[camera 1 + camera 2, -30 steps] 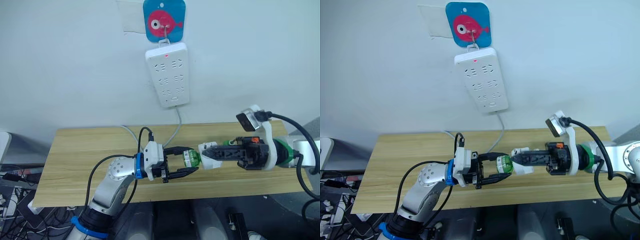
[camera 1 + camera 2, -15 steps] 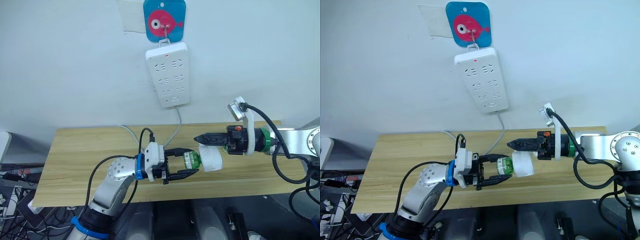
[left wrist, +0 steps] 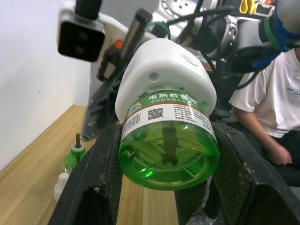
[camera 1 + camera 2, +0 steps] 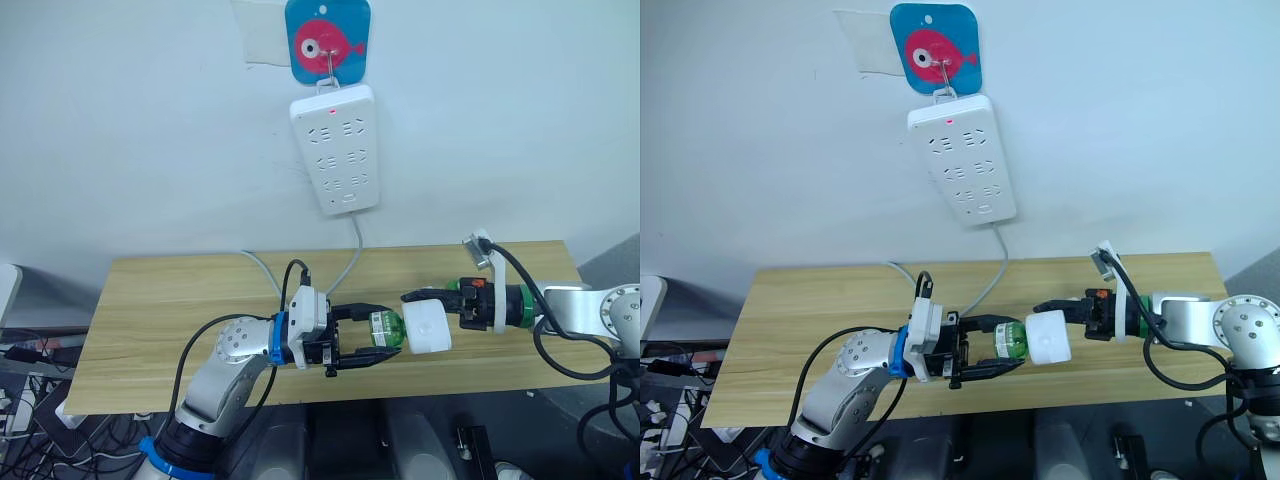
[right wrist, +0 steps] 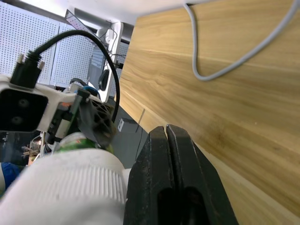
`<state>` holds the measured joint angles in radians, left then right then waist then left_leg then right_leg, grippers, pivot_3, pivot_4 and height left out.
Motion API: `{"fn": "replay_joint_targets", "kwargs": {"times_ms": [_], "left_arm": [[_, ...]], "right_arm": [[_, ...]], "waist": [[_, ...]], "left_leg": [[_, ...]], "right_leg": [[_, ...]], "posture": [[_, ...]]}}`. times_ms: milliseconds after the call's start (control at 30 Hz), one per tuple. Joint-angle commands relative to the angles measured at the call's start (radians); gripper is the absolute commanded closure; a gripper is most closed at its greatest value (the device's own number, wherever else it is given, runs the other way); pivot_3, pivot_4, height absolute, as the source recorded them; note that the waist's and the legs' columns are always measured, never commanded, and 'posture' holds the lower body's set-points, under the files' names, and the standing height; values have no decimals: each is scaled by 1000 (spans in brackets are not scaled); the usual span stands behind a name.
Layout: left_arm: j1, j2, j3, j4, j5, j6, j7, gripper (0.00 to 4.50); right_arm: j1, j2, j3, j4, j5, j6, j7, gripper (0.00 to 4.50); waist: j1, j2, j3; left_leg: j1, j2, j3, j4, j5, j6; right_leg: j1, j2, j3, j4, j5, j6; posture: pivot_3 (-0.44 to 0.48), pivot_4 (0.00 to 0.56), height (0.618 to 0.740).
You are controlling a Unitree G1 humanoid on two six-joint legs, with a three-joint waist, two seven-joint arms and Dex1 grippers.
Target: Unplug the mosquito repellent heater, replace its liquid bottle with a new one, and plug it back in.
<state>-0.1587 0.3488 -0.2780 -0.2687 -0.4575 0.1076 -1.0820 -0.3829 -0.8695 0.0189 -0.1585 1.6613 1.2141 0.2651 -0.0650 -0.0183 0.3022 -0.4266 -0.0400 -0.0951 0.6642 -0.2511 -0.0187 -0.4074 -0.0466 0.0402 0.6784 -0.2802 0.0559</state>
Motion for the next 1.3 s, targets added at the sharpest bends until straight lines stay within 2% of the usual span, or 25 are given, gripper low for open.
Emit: {"fn": "replay_joint_targets", "kwargs": {"times_ms": [33, 600, 1300], "left_arm": [[-7, -8, 31, -43, -16, -19, 26, 2244], [-27, -12, 34, 4, 21, -58, 38, 2244], [-27, -9, 35, 23, 24, -75, 35, 2244]], "right_arm": [[33, -5, -9, -73, 53, 42, 20, 4452], [152, -137, 11, -219, 305, -3, -15, 4452], [183, -171, 46, -266, 311, -31, 28, 4452]], "waist": [[1, 0, 0], [5, 0, 0], [5, 0, 0]], "left_leg": [[0, 0, 0, 0, 0, 0], [0, 0, 1, 0, 0, 0], [0, 0, 1, 0, 0, 0]], "right_leg": [[0, 0, 0, 0, 0, 0], [0, 0, -1, 0, 0, 0], [0, 0, -1, 0, 0, 0]], "posture": [[-110, 284, 740], [-109, 289, 740], [-105, 294, 740]]}}
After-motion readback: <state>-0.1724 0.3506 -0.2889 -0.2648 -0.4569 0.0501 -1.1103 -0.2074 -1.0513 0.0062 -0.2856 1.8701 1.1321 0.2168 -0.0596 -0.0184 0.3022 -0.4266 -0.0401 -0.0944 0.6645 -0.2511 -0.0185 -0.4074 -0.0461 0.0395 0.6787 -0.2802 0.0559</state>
